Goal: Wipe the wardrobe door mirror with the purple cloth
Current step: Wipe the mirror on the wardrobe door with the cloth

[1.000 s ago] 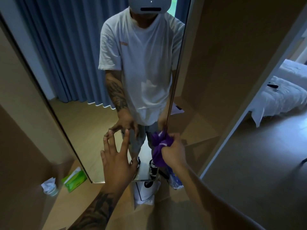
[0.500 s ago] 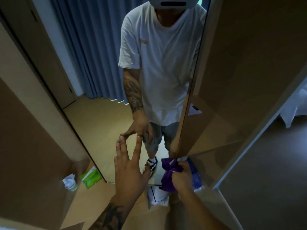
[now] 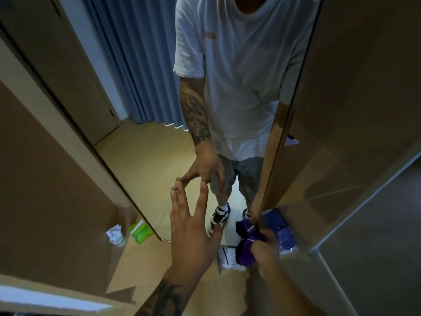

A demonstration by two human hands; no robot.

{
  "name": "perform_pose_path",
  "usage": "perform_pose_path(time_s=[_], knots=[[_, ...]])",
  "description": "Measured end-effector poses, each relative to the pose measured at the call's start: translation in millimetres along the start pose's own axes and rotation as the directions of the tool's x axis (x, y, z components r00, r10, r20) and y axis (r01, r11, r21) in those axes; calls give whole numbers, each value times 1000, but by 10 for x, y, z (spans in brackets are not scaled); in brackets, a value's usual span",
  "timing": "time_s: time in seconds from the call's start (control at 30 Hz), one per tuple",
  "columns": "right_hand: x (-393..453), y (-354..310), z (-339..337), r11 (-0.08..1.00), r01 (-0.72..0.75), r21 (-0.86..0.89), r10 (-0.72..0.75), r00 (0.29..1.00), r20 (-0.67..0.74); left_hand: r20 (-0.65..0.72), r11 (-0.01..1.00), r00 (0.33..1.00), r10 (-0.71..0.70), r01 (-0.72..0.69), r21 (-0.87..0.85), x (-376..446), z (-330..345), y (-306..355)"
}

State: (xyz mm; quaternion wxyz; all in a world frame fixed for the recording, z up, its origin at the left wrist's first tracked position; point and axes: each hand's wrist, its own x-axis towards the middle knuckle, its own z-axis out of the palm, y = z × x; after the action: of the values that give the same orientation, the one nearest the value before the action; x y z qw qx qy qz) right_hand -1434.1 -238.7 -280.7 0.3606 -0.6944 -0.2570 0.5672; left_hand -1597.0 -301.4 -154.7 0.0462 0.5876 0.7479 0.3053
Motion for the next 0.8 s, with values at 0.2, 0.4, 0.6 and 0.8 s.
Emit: perform_pose_path(time_s=[0.2,0.4,0.6,0.8], knots=[[-156,-230,6,995,-49,90,51,998,-21,-3,1000,1000,-3,3,-8,8,16,3],[-624,-768,-122,987,25,157,-32,999,40,-32,998,999,-36,34,-44,-8,95,42],[-1043,-1251,-204,939,125,319,-156,985,72,-33,998,999,-19,17,-63,-7,98,19],[-1468,-1722,-251,883,290,368,-341,937,80,-6,1000,1000,-20,20,-1,-47,-7,68]])
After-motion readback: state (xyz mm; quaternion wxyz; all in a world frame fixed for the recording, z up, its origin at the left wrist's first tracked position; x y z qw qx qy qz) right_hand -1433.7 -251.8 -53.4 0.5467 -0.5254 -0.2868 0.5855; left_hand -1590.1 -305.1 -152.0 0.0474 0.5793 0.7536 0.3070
